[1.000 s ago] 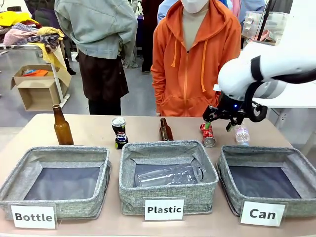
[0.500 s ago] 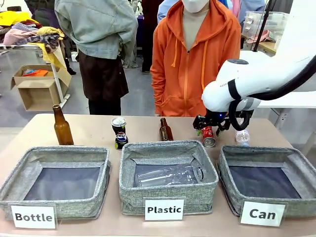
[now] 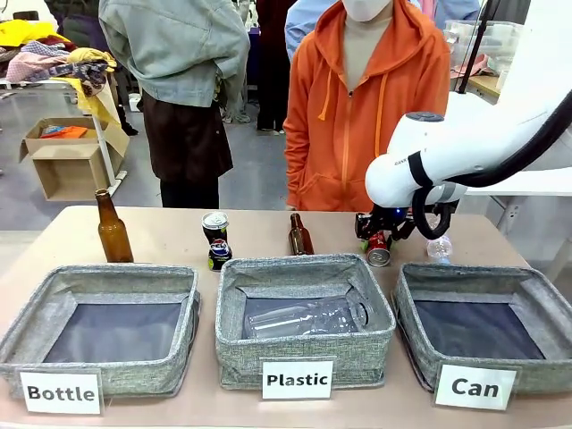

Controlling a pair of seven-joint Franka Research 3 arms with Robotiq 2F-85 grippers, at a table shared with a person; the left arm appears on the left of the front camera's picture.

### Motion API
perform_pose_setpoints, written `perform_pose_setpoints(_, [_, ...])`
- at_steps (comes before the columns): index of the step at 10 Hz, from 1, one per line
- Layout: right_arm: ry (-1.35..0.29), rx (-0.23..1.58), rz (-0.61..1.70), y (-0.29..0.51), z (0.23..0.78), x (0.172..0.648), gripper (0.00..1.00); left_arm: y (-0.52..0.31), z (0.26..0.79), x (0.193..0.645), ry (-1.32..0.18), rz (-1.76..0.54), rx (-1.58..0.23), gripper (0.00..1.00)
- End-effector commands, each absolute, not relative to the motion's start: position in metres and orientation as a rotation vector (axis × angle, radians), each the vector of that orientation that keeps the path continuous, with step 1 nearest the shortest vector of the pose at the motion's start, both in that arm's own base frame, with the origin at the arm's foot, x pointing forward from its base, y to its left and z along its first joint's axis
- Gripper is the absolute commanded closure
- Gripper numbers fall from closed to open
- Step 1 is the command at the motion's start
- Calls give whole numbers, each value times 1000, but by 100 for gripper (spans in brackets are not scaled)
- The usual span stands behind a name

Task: Sort the can waste into the basket.
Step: Pick up the can waste from the table and place it in the right Fabric basket.

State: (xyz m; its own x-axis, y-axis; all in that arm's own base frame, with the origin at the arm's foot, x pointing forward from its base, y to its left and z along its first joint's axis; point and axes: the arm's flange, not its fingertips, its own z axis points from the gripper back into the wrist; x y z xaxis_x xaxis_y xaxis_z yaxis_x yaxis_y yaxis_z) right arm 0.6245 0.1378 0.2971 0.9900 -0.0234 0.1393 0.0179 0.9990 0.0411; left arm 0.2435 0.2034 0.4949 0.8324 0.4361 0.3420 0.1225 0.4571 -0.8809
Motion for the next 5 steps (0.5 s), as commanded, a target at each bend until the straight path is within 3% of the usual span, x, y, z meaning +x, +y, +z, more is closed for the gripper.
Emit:
perform_pose_setpoints(1, [-160, -17, -50, 146, 301, 627, 100, 204, 496, 245, -606, 190, -1106, 0])
perform_pose_setpoints(3, [-156, -13, -52, 143, 303, 626, 97, 204, 496, 245, -606, 190, -1106, 0])
perform_pose_setpoints(5, [-170, 8, -42, 133, 327, 621, 100, 204, 496, 245, -606, 190, -1106, 0])
